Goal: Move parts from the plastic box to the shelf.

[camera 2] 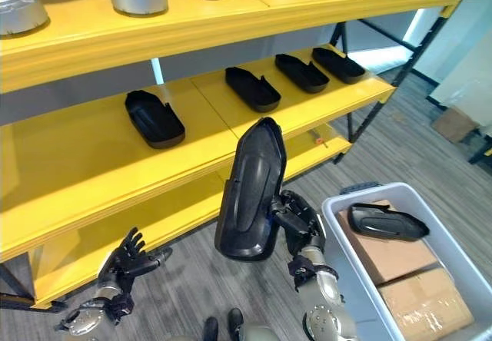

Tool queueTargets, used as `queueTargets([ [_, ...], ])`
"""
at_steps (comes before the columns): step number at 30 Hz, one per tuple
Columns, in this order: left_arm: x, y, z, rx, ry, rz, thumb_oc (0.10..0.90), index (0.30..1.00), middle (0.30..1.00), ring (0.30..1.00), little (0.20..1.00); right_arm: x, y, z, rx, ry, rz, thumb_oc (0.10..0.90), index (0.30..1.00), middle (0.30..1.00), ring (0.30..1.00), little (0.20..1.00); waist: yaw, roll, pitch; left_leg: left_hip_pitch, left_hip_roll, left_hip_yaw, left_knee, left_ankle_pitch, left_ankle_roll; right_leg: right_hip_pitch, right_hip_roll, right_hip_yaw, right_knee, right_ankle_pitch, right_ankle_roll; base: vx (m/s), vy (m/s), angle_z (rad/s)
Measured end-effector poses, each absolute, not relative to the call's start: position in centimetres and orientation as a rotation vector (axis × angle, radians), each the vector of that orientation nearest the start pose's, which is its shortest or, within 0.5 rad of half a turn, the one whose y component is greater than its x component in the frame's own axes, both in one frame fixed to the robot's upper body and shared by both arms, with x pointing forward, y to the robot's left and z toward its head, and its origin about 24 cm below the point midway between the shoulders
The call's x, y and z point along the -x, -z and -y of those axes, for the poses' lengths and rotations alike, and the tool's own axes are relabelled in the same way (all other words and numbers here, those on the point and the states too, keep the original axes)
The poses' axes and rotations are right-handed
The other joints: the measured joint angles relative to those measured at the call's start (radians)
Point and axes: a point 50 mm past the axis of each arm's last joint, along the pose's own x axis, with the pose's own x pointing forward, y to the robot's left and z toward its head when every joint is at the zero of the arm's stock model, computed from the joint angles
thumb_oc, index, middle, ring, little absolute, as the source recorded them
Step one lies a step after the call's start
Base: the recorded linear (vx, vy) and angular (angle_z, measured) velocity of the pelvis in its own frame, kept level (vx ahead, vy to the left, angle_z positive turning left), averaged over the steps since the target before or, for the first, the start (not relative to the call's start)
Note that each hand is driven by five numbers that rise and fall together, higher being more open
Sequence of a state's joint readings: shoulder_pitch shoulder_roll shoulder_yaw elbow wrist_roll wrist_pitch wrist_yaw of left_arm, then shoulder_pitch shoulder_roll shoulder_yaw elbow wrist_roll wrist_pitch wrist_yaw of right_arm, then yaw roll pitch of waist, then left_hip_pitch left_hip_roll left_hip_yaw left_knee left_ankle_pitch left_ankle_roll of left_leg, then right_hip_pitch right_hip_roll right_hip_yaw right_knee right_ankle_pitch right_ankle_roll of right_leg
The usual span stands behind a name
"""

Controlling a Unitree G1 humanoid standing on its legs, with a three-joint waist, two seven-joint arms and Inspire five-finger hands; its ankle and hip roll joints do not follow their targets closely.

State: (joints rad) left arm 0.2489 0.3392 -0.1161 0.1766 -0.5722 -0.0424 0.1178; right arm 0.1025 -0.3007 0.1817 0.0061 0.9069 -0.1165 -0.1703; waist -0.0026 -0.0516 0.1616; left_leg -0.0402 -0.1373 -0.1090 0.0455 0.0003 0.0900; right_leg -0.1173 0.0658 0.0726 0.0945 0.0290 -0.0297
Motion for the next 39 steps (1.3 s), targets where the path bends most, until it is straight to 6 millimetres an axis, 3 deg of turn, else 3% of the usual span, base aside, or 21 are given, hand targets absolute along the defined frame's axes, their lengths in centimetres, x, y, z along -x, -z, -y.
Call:
queueTargets([
  [5,-17.8,3.8,-21.7,0.216,-0.177,-0.4,0.9,1.0,1.0,1.0,1.0,-22.8,-2.0,18.9,-0.595,0.112,-0.125,0.4,0.3,0.3,0.3,0.3,0.004,-0.002,0.0,0.046,0.001,-0.038,-0.024,-0.001,-0.002,0.112,-0.007,-0.05,-0.135,0.033,-0.011,0.06,-0.091,0.31],
  [12,-18.2,3.5,-21.5,0.221,-0.16,-0.382,0.9,1.0,1.0,1.0,1.0,-23.1,-2.5,19.5,-0.588,0.126,-0.098,0.4,0.3,0.3,0.3,0.3,0.004,-0.002,0.0,0.042,-0.002,-0.066,-0.026,-0.005,-0.011,0.146,-0.009,-0.082,-0.179,0.044,-0.016,-0.01,-0.052,0.17],
  [15,-18.6,3.2,-21.1,0.226,-0.14,-0.369,0.9,1.0,1.0,1.0,1.0,-23.2,-2.7,19.8,-0.575,0.13,-0.091,0.4,0.3,0.3,0.3,0.3,-0.001,-0.002,0.004,-0.008,-0.013,-0.059,0.056,-0.044,-0.076,0.141,-0.024,-0.114,-0.178,0.043,-0.018,-0.06,0.03,0.32],
  [16,-18.9,3.1,-21.0,0.224,-0.133,-0.362,0.9,1.0,1.0,1.0,1.0,-23.3,-2.8,19.8,-0.575,0.129,-0.084,0.4,0.3,0.3,0.3,0.3,-0.007,-0.013,0.014,-0.031,-0.002,-0.016,0.093,-0.102,-0.142,0.141,-0.038,-0.129,-0.179,0.047,-0.03,-0.03,0.065,0.63],
  [17,-19.3,2.8,-21.2,0.216,-0.129,-0.349,0.9,1.0,1.0,1.0,1.0,-23.4,-2.9,19.6,-0.584,0.127,-0.078,0.4,0.3,0.3,0.3,0.3,-0.024,-0.038,0.031,-0.074,0.034,0.057,0.185,-0.128,-0.105,0.138,-0.064,-0.157,-0.173,0.04,-0.039,-0.01,0.086,0.59],
  [18,-19.5,2.7,-21.4,0.211,-0.131,-0.345,0.9,1.0,1.0,1.0,1.0,-23.5,-3.0,19.5,-0.588,0.124,-0.075,0.4,0.3,0.3,0.3,0.3,-0.023,-0.064,0.043,-0.107,0.086,0.066,0.242,-0.138,-0.112,0.125,-0.083,-0.165,-0.153,0.029,-0.051,0.02,0.093,0.48],
  [20,-19.4,2.9,-21.4,0.21,-0.133,-0.354,0.9,1.0,1.0,1.0,1.0,-23.6,-3.3,19.5,-0.588,0.118,-0.063,0.4,0.3,0.3,0.3,0.3,-0.025,-0.075,0.051,-0.128,0.246,0.103,0.261,-0.14,-0.14,0.123,-0.092,-0.178,-0.15,0.029,-0.047,0.04,0.145,0.25],
  [22,-19.5,2.9,-21.2,0.216,-0.131,-0.353,0.9,1.0,1.0,1.0,1.0,-23.5,-3.9,19.8,-0.594,0.132,-0.033,0.4,0.3,0.3,0.3,0.3,-0.059,-0.048,0.061,-0.133,0.431,0.12,0.18,-0.104,-0.197,0.124,-0.094,-0.22,-0.126,0.007,-0.02,0.06,0.186,0.57],
  [23,-19.7,2.9,-20.9,0.224,-0.125,-0.351,0.9,1.0,1.0,1.0,1.0,-23.6,-4.1,20.3,-0.591,0.148,-0.016,0.4,0.3,0.3,0.3,0.3,-0.07,-0.031,0.064,-0.129,0.489,0.128,0.134,-0.076,-0.228,0.115,-0.101,-0.23,-0.103,-0.007,-0.005,0.1,0.243,0.57],
  [25,-20.4,2.9,-19.9,0.237,-0.095,-0.347,0.9,1.0,1.0,1.0,1.0,-23.5,-4.6,21.6,-0.579,0.192,0.018,0.4,0.3,0.3,0.3,0.3,-0.076,0.015,0.063,-0.12,0.54,0.129,0.045,-0.022,-0.258,0.099,-0.129,-0.238,-0.056,-0.031,0.049,0.11,0.258,0.39],
  [26,-20.6,2.9,-19.5,0.243,-0.083,-0.347,0.9,1.0,1.0,1.0,1.0,-23.5,-4.7,22.1,-0.57,0.209,0.026,0.4,0.3,0.3,0.3,0.3,-0.08,0.039,0.062,-0.108,0.543,0.137,0.004,0.0,-0.259,0.096,-0.133,-0.248,-0.043,-0.04,0.064,0.13,0.261,0.1],
  [27,-20.5,3.0,-18.5,0.284,-0.078,-0.343,0.9,1.0,1.0,1.0,1.0,-23.5,-5.4,23.2,-0.52,0.211,0.042,0.4,0.3,0.3,0.3,0.3,-0.077,0.117,0.051,-0.06,0.512,0.131,-0.039,0.028,-0.214,0.1,-0.143,-0.234,-0.031,-0.043,0.125,0.24,0.43,-0.15],
  [28,-20.4,2.9,-19.8,0.249,-0.101,-0.341,0.9,1.0,1.0,1.0,1.0,-23.1,-4.5,21.8,-0.569,0.2,0.01,0.4,0.3,0.3,0.3,0.3,-0.071,0.06,0.041,-0.043,0.425,0.13,-0.052,0.074,-0.276,0.098,-0.214,-0.191,-0.039,-0.039,0.135,0.24,0.379,-0.07],
  [29,-20.5,2.4,-21.2,0.191,-0.104,-0.336,0.9,1.0,1.0,1.0,1.0,-22.8,-3.9,20.3,-0.605,0.17,-0.017,0.4,0.3,0.3,0.3,0.3,-0.066,0.009,0.035,-0.047,0.361,0.132,-0.045,0.065,-0.252,0.114,-0.271,-0.186,-0.064,-0.019,0.115,0.24,0.371,0.08],
  [32,-20.5,1.9,-22.3,0.142,-0.105,-0.328,0.9,1.0,1.0,1.0,1.0,-22.7,-3.6,19.2,-0.621,0.13,-0.037,0.4,0.3,0.3,0.3,0.3,-0.033,-0.005,0.034,-0.036,0.323,0.124,-0.023,0.052,-0.23,0.148,-0.306,-0.19,-0.084,0.041,0.111,0.12,0.201,0.26],
  [34,-20.3,1.6,-23.2,0.127,-0.125,-0.319,0.9,1.0,1.0,1.0,1.0,-23.0,-4.1,18.8,-0.628,0.107,-0.018,0.4,0.3,0.3,0.3,0.3,0.012,-0.017,0.029,-0.031,0.294,0.124,-0.012,0.034,-0.213,0.169,-0.33,-0.193,-0.098,0.058,0.121,0.1,0.184,0.15],
  [36,-20.2,1.6,-23.5,0.128,-0.139,-0.319,0.9,1.0,1.0,1.0,1.0,-23.6,-4.8,18.6,-0.613,0.086,0.011,0.4,0.3,0.3,0.3,0.3,0.02,-0.02,0.028,-0.033,0.284,0.111,-0.012,0.031,-0.212,0.178,-0.339,-0.204,-0.1,0.063,0.129,0.07,0.112,0.18],
  [39,-20.0,1.6,-23.3,0.131,-0.135,-0.319,0.9,1.0,1.0,1.0,1.0,-23.9,-5.8,18.2,-0.595,0.053,0.049,0.4,0.3,0.3,0.3,0.3,0.033,-0.046,0.012,-0.051,0.28,0.103,-0.014,0.033,-0.213,0.18,-0.341,-0.216,-0.128,0.072,0.143,0.07,0.102,0.08],
])
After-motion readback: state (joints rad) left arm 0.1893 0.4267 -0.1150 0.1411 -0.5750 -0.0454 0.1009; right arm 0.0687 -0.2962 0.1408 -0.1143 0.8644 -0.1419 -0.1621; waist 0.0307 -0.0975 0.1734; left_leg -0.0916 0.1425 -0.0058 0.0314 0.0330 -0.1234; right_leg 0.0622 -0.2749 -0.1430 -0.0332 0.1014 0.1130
